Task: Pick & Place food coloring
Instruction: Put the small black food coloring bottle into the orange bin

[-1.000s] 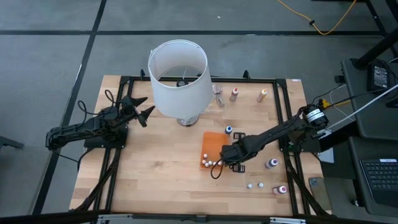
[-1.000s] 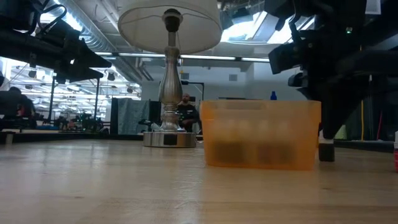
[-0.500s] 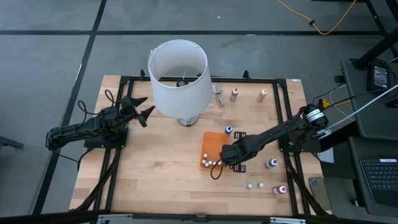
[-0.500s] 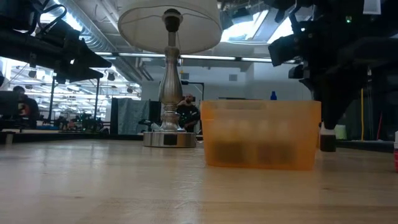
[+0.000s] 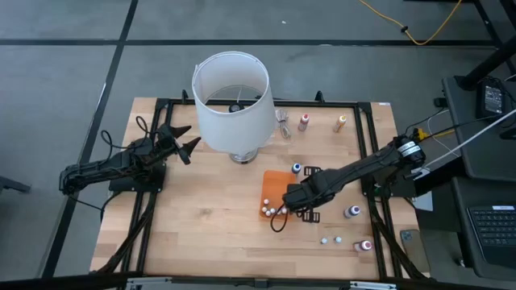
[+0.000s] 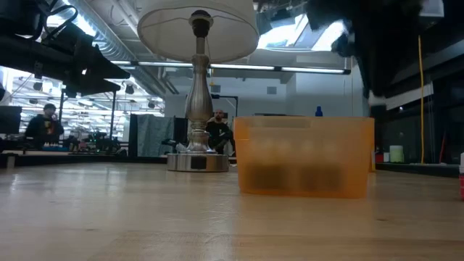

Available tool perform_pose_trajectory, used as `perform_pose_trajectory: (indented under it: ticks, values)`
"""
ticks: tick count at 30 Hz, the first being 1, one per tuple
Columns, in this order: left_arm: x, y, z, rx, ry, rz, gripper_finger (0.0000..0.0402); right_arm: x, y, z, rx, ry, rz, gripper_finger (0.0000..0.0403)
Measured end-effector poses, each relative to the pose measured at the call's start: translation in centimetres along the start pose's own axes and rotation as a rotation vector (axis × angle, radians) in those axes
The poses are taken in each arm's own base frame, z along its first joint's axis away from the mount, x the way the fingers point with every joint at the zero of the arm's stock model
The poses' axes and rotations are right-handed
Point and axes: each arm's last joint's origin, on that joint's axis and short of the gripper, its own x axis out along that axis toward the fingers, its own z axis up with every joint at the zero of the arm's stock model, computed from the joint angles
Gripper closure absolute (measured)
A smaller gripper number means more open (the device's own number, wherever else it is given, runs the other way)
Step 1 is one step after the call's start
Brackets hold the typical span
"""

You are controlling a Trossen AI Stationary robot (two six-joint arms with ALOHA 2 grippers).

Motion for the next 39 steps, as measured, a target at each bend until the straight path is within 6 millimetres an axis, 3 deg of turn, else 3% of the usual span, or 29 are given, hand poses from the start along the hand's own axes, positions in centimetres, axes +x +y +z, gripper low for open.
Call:
perform_pose_trajectory:
  ticks: [6, 11, 26, 39]
  values:
    - [0.0, 0.0, 0.0, 0.000, 0.000, 0.000, 0.0080, -2.1, 0.6, 2.1, 0.001, -0.044, 0.020, 0.0347]
    - [0.0, 0.0, 0.0, 0.000, 0.000, 0.000, 0.0079, -2.0, 1.3, 4.3, -0.019, -0.065, 0.028, 0.0346]
    - [0.0, 0.0, 0.0, 0.000, 0.000, 0.000, 0.0079, 2.2, 0.8, 9.9, -0.017, -0.031, 0.016, 0.0345]
    - [0.0, 0.0, 0.0, 0.000, 0.000, 0.000, 0.0080, 6.5, 1.7, 12.0, 0.000, 0.002, 0.062, 0.0344]
